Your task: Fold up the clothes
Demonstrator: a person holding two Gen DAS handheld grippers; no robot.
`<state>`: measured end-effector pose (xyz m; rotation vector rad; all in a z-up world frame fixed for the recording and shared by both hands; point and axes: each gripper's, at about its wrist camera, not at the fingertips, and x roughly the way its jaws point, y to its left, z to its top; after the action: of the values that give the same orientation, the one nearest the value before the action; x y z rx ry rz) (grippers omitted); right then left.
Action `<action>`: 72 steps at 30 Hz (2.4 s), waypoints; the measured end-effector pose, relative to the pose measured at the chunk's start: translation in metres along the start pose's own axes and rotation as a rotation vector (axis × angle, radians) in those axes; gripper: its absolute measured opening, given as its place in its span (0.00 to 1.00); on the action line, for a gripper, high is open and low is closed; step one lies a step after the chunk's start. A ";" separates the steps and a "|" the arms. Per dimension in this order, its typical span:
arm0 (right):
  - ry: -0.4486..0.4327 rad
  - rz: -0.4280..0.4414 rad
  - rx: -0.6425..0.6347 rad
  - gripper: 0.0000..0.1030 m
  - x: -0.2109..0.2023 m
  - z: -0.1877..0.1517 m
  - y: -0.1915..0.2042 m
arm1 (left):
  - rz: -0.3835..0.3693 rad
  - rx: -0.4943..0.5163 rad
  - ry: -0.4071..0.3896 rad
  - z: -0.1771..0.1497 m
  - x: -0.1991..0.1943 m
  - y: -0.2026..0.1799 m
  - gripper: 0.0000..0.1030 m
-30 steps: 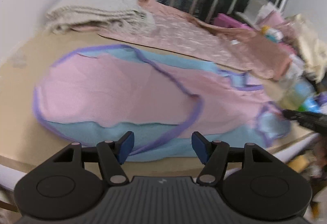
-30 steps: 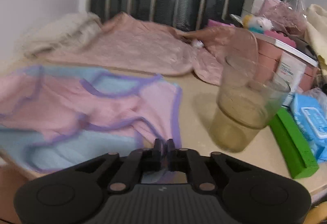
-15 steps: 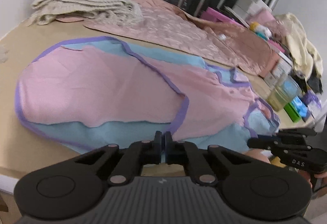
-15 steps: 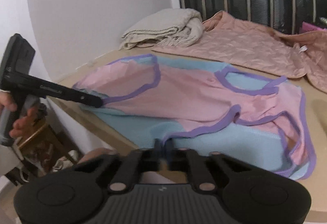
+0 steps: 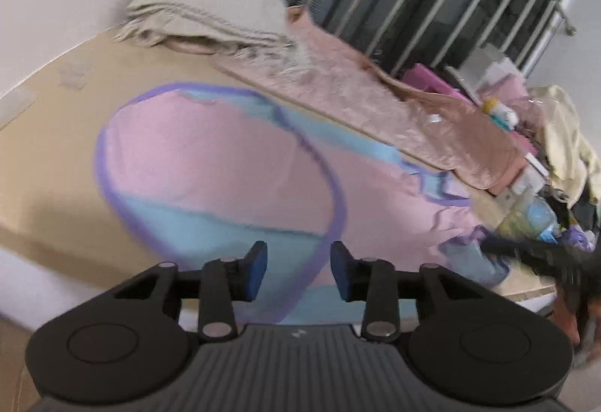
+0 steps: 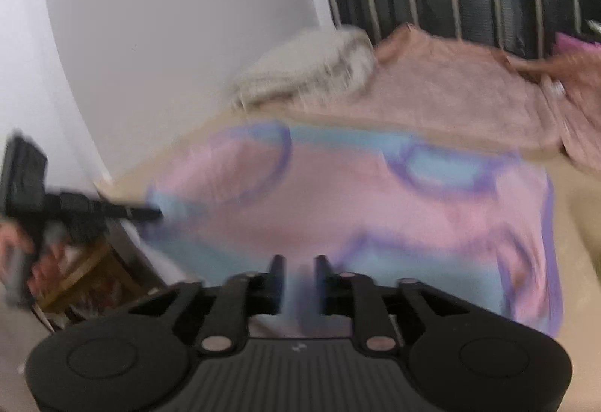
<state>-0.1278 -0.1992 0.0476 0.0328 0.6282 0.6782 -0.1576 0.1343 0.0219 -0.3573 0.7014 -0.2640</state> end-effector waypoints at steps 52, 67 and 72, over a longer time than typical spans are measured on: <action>0.079 -0.194 -0.001 0.45 0.091 0.084 -0.035 | 0.102 -0.026 -0.079 -0.007 0.003 -0.001 0.36; 0.063 -0.463 0.046 0.40 0.035 0.012 -0.074 | 0.149 0.161 -0.016 -0.015 -0.001 -0.018 0.38; -0.003 -0.087 -0.060 0.36 0.005 -0.007 -0.028 | 0.099 0.271 -0.021 -0.018 -0.008 -0.025 0.54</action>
<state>-0.1130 -0.2195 0.0331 -0.0489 0.6022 0.6122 -0.1786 0.1104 0.0236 -0.0663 0.6509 -0.2570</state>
